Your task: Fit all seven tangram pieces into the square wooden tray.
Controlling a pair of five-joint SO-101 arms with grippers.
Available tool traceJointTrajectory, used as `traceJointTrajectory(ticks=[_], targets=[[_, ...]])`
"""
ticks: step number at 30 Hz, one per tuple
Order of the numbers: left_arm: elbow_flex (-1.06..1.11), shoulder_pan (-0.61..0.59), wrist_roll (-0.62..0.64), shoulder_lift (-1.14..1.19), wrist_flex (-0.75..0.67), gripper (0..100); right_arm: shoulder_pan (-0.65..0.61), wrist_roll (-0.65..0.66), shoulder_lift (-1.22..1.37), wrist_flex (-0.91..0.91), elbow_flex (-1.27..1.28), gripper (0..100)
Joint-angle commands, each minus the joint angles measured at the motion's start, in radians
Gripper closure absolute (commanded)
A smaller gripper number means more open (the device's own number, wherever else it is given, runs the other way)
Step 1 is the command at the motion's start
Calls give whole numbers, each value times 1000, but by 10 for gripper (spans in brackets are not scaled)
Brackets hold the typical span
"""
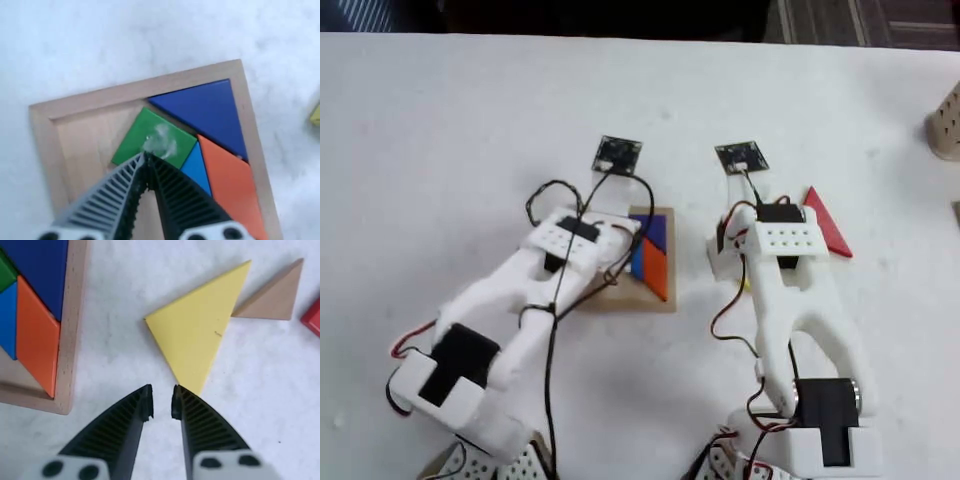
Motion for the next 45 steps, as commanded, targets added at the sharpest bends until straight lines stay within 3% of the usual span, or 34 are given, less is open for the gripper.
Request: traceJointTrajectory(ticks=[1, 5, 9, 15, 22, 39, 45], targets=[[46, 5, 9, -182, 2, 978, 4, 0, -13, -15, -8, 935], [160, 31, 8, -320, 6, 978, 4, 0, -13, -15, -8, 935], [215, 108, 9, -300, 12, 978, 4, 0, -12, -15, -8, 935], [118, 124, 9, -157, 141, 977, 4, 0, -12, -15, -8, 935], [23, 122, 9, -42, 143, 977, 4, 0, -12, -15, -8, 935], [20, 122, 11, -31, 35, 978, 4, 0, -12, -15, -8, 935], [58, 122, 95, -31, -44, 978, 4, 0, -12, -15, -6, 935]])
